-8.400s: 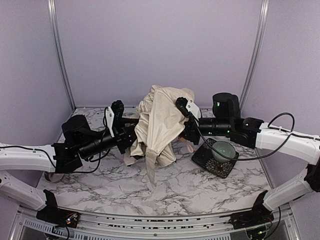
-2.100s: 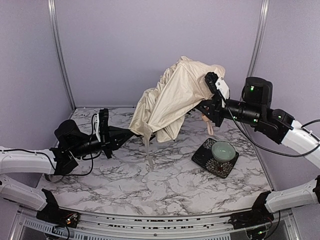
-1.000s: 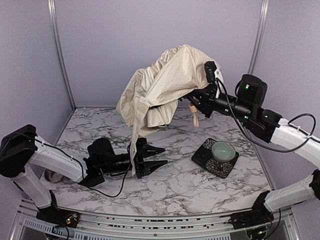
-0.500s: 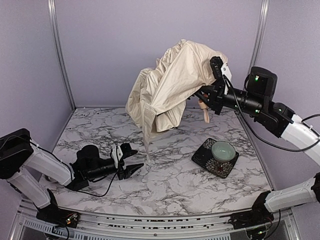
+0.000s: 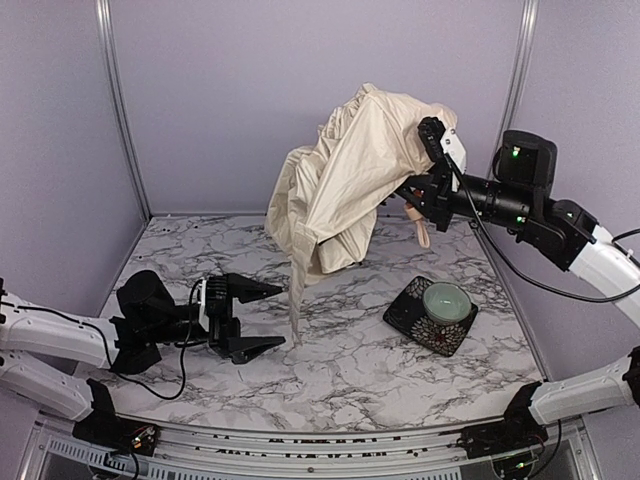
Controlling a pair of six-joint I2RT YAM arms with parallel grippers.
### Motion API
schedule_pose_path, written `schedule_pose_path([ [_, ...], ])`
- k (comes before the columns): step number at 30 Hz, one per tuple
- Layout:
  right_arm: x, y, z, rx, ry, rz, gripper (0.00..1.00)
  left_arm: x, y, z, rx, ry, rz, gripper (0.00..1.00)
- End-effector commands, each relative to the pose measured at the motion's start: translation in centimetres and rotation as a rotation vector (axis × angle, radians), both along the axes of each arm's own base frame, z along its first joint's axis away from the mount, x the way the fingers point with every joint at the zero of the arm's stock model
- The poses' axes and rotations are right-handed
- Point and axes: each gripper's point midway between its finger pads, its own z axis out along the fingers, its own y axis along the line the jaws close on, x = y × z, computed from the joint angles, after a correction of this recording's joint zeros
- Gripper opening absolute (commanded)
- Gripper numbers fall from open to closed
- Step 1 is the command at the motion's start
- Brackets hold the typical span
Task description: Put away the umbrella
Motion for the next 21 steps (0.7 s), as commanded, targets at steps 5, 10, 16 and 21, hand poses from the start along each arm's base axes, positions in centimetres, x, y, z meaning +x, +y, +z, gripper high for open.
schedule_pose_path([
  [5, -0.2, -0.3, 4.6, 0.076, -0.100, 0.004, 0.00, -0.5, -3.5, -1.4, 0.083, 0.055, -0.154, 0.78],
  [10, 0.0, -0.2, 4.1, 0.065, -0.092, 0.000, 0.00, -0.8, -4.6, -1.6, 0.094, 0.065, -0.204, 0.41],
  [16, -0.2, -0.7, 4.1, 0.063, -0.103, -0.015, 0.00, -1.4, -3.8, -1.7, 0.092, 0.051, -0.197, 0.00],
  [21, -0.2, -0.7, 3.9, 0.061, -0.102, -0.017, 0.00, -1.9, -3.3, -2.3, 0.103, 0.052, -0.201, 0.00],
])
